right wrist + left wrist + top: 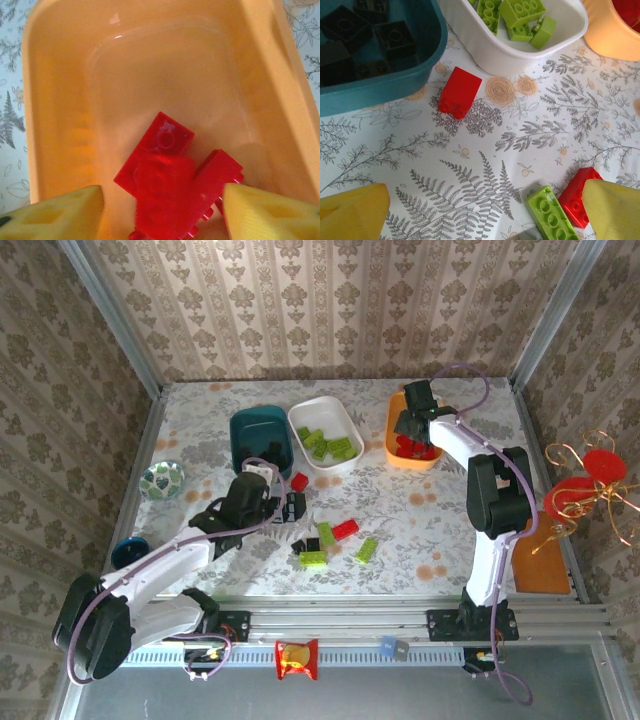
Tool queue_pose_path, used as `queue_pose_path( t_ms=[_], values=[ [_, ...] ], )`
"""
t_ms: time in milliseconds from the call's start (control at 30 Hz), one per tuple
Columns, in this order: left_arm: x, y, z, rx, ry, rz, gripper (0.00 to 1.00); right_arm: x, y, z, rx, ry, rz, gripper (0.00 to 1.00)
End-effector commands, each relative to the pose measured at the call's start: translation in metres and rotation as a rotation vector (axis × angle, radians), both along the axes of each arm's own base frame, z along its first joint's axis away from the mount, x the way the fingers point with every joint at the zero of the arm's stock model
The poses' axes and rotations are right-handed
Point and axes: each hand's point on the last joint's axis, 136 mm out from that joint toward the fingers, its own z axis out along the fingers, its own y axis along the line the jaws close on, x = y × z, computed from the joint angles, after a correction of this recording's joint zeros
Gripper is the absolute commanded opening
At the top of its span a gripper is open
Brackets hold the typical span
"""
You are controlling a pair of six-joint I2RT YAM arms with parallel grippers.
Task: Sort the legos into containers by color
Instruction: Place the lego in the container, then pick up the lego from the middle-left of the table.
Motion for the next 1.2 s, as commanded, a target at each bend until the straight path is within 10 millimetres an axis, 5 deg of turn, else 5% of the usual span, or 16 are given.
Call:
queue_pose_path(
  t_ms=[0,233,367,633,1000,1167],
  values=[
    [-0.01,-0.002,-0.01,0.019,0.039,-0.043,1.0,-0.001,0.007,0.026,0.015,-0.029,0.037,0.73],
    [-0.023,-0.028,-0.016,0.043,0.085,-0.198,1.0,-0.044,0.035,0.069,0.041,-0.138,0.122,0.75],
    [-0.04,-0.06,-0.025,0.18,0.087,-0.37,0.99,-0.079,0.052,0.059,0.058,-0.147,0.161,0.76],
    [-0.06,-0.113,-0.055,0.405,0.065,-0.587,0.94,-0.125,0.042,0.031,0.081,-0.113,0.131,0.76],
    [-0.049,-0.146,-0.083,0.517,0.064,-0.666,0.76,-0.143,0.022,0.044,0.067,-0.15,0.103,0.76],
    [-0.048,-0.147,-0.095,0.541,0.096,-0.668,0.67,-0.145,0.015,0.049,0.068,-0.165,0.09,0.76]
  ],
)
